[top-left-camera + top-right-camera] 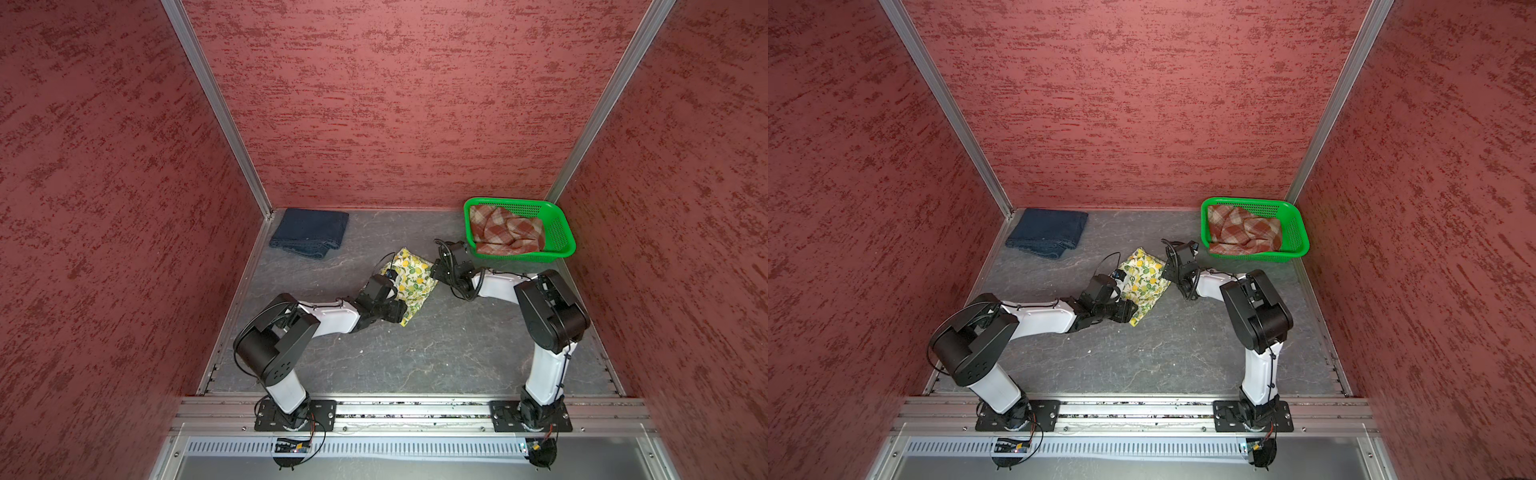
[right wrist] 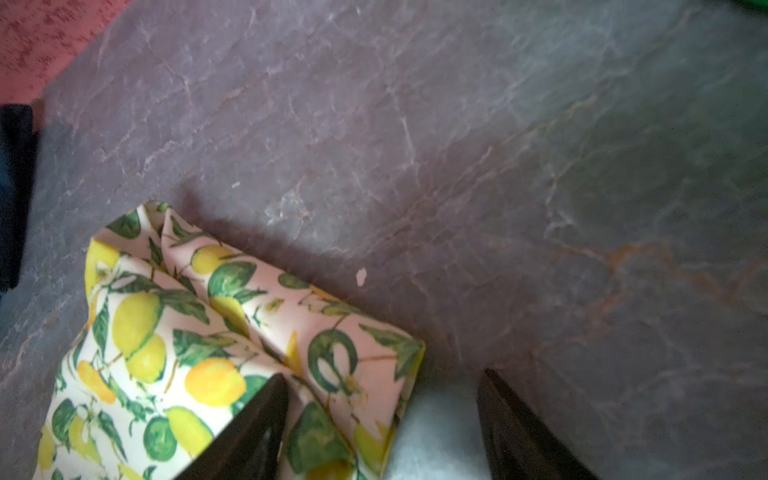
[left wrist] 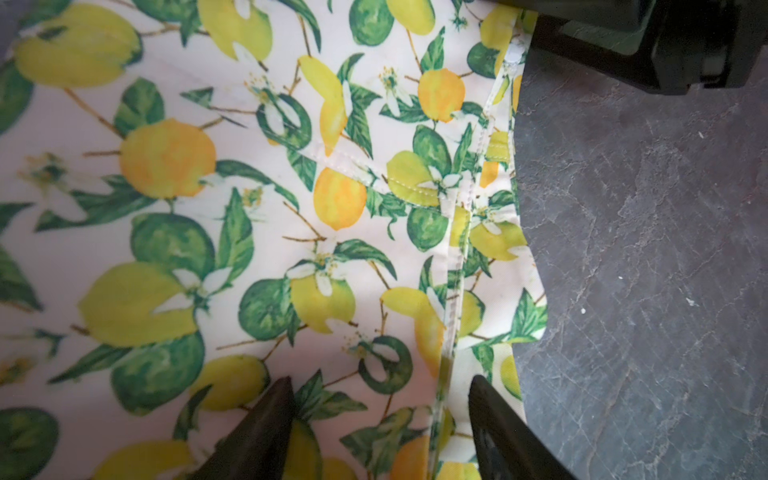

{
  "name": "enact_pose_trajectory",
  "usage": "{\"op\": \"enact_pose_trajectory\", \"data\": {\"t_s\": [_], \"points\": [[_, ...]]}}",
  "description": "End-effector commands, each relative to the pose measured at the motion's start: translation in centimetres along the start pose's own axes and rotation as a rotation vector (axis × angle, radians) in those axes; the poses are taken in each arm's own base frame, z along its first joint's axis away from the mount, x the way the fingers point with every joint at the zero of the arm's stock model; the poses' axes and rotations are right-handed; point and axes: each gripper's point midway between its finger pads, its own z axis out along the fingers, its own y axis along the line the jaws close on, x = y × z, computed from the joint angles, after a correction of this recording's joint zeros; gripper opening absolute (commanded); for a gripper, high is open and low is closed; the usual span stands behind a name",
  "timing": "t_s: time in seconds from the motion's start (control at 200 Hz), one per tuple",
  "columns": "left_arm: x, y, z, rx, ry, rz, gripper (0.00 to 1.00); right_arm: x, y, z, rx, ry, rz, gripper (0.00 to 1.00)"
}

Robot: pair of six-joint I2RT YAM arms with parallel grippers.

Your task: Fold and stack the skirts

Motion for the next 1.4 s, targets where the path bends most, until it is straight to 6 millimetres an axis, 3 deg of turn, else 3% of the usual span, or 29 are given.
{"op": "enact_pose_trajectory", "data": {"t_s": [0.0,0.08,0.175,0.265,0.401,0.526,0.631,0.987,1.267,1.397], "points": [[1.1,-0.3,-0.2,0.027,0.035,-0.017,0.68,2.0,-1.1,1.3,0.015,0.085,0.018,0.66],[-0.6,-1.4,-1.6,0.065,-0.008,-0.010,0.69,2.1,-1.0,1.5,0.001,0.094,-0.004,0.62],[-4.2,-3.0,-4.5,0.120,-0.103,0.018,0.73,1.8,-0.4,1.7,-0.025,0.099,-0.044,0.57],[-7.9,-3.1,-7.2,0.126,-0.183,0.026,0.77,1.6,0.4,2.0,-0.059,0.107,-0.094,0.53],[-11.1,-0.4,-8.7,0.083,-0.194,0.003,0.88,1.5,2.2,3.0,-0.126,0.141,-0.206,0.52],[-12.3,5.1,-7.8,0.006,-0.165,-0.133,0.89,1.3,4.1,4.1,-0.190,0.175,-0.293,0.48],[-12.3,8.1,-6.5,0.002,-0.150,-0.253,0.89,0.9,5.7,4.7,-0.249,0.181,-0.349,0.49],[-10.5,11.2,-2.3,-0.012,-0.117,-0.283,0.90,1.0,10.3,6.4,-0.428,0.261,-0.425,0.51],[-9.3,14.2,0.0,-0.034,-0.054,-0.406,0.89,1.6,12.3,7.0,-0.476,0.298,-0.457,0.51],[-9.1,14.6,0.8,-0.020,-0.024,-0.433,0.87,1.8,13.3,7.1,-0.504,0.313,-0.458,0.51]]}}
